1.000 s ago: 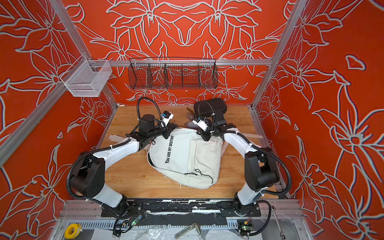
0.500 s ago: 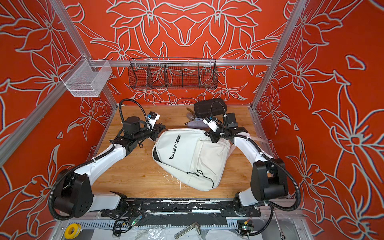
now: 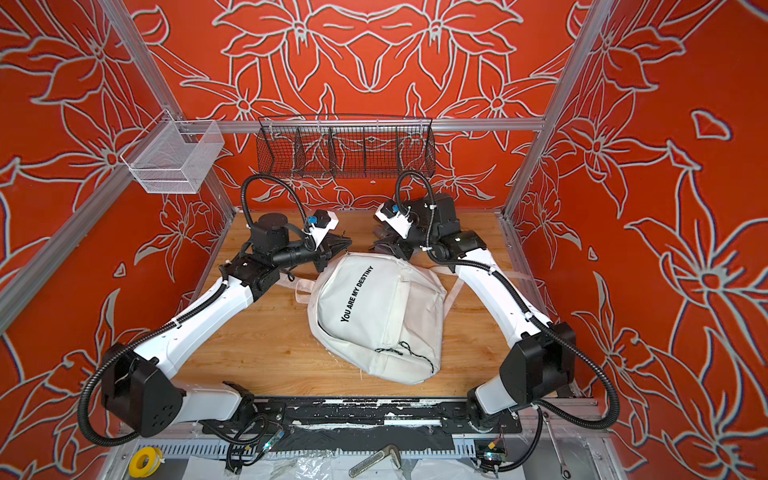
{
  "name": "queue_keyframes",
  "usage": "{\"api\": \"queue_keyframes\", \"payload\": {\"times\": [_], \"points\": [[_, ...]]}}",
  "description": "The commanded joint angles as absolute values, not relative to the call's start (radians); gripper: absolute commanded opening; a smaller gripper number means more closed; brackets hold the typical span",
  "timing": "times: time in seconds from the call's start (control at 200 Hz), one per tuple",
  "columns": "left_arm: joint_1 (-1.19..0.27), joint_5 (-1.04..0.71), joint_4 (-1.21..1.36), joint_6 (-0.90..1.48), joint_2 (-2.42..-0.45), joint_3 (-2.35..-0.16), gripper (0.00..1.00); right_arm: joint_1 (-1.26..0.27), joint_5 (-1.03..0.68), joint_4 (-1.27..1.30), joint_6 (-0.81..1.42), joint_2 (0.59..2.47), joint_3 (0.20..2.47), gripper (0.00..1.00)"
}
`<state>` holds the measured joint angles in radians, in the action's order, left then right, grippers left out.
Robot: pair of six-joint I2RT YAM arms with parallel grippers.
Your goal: Pack the student bag
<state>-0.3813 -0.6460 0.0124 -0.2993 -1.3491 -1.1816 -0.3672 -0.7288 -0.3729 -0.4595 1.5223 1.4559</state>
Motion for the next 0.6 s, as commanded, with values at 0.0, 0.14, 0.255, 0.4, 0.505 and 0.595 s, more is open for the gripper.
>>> {"api": "queue_keyframes", "payload": {"times": [0.0, 0.14, 0.255, 0.4, 0.505, 0.595], "points": [[-0.396, -0.690, 0.053, -0.323, -1.326, -1.260, 0.00, -0.377, -0.815, -0.423, -0.482, 1.616, 1.496, 0.50], [-0.405, -0.685, 0.035, -0.332, -1.336, -1.291, 0.00, -0.414, -0.825, -0.507, -0.534, 1.696, 1.558, 0.52], [-0.405, -0.686, 0.028, -0.334, -1.342, -1.300, 0.00, -0.414, -0.875, -0.508, -0.517, 1.730, 1.572, 0.54], [-0.406, -0.689, 0.022, -0.340, -1.355, -1.325, 0.00, -0.414, -0.906, -0.509, -0.528, 1.737, 1.580, 0.56], [-0.408, -0.665, -0.005, -0.347, -1.365, -1.352, 0.00, -0.410, -0.800, -0.505, -0.516, 1.701, 1.577, 0.57], [-0.408, -0.645, -0.016, -0.348, -1.365, -1.358, 0.00, -0.406, -0.795, -0.442, -0.517, 1.631, 1.528, 0.57]]}}
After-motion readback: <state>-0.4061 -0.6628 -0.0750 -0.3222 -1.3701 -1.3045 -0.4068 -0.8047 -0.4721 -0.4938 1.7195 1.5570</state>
